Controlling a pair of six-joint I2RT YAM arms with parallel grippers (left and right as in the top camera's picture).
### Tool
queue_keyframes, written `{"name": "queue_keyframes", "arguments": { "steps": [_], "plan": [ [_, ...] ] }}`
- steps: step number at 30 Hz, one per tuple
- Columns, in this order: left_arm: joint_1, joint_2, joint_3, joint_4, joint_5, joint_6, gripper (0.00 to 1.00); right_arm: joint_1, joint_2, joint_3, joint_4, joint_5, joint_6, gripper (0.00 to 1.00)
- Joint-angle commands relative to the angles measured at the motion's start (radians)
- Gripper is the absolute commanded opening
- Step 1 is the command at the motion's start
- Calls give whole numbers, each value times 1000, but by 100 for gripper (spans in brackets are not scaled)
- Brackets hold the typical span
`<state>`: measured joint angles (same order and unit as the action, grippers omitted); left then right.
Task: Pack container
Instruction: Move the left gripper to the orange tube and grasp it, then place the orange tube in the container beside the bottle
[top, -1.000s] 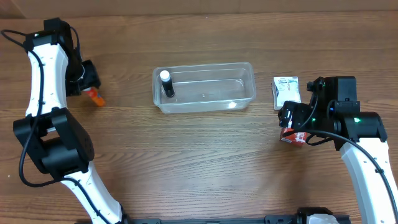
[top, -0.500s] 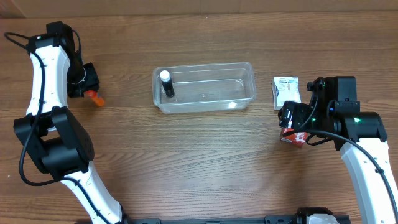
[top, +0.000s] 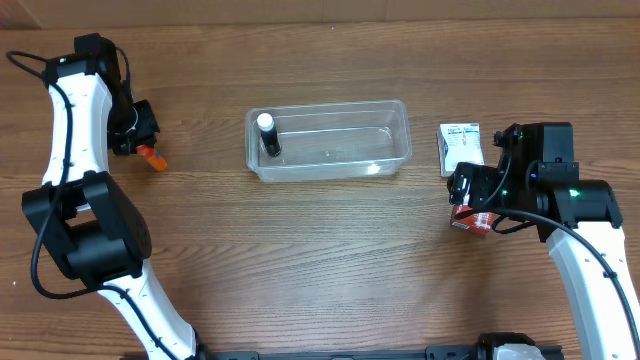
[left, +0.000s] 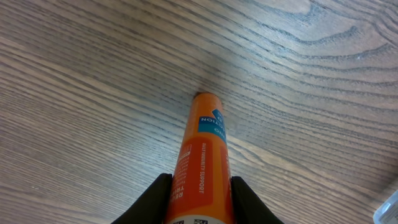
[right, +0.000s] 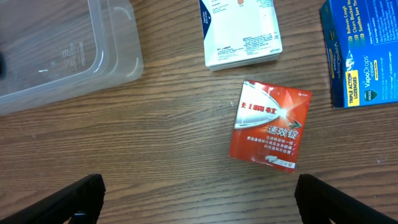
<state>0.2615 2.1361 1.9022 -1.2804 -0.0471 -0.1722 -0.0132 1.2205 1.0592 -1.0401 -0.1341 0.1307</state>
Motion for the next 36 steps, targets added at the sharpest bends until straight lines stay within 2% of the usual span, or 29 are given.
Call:
{"name": "queue_keyframes", "arguments": {
  "steps": [1,4,9,13,17,21,24,28,36],
  "plan": [
    [-13,-2,12,-12,-3,12,22,-4,-6,27,5,-2,-3,100],
    [-15,-12,27,-37,9,12,17,-4,-6,27,5,-2,-3,100],
    [-52,-80,139,-147,126,11,6,-4,-6,27,5,-2,-3,100],
    [-163,-200,161,-166,114,12,5,-4,-6,27,5,-2,-3,100],
    [-335,-317,161,-168,96,11,6,-4,-6,27,6,-2,-3,100],
    [-487,-325,158,-214,88,-11,7,-4,-6,27,6,-2,-3,100],
    [-546,-319,127,-220,87,-16,7,-4,-6,27,6,-2,-3,100],
    [-576,-307,37,-189,55,-42,7,-4,-6,27,5,-2,-3,100],
    [-574,-305,-160,25,0,-42,8,-4,-6,27,5,-2,0,100]
  ]
}}
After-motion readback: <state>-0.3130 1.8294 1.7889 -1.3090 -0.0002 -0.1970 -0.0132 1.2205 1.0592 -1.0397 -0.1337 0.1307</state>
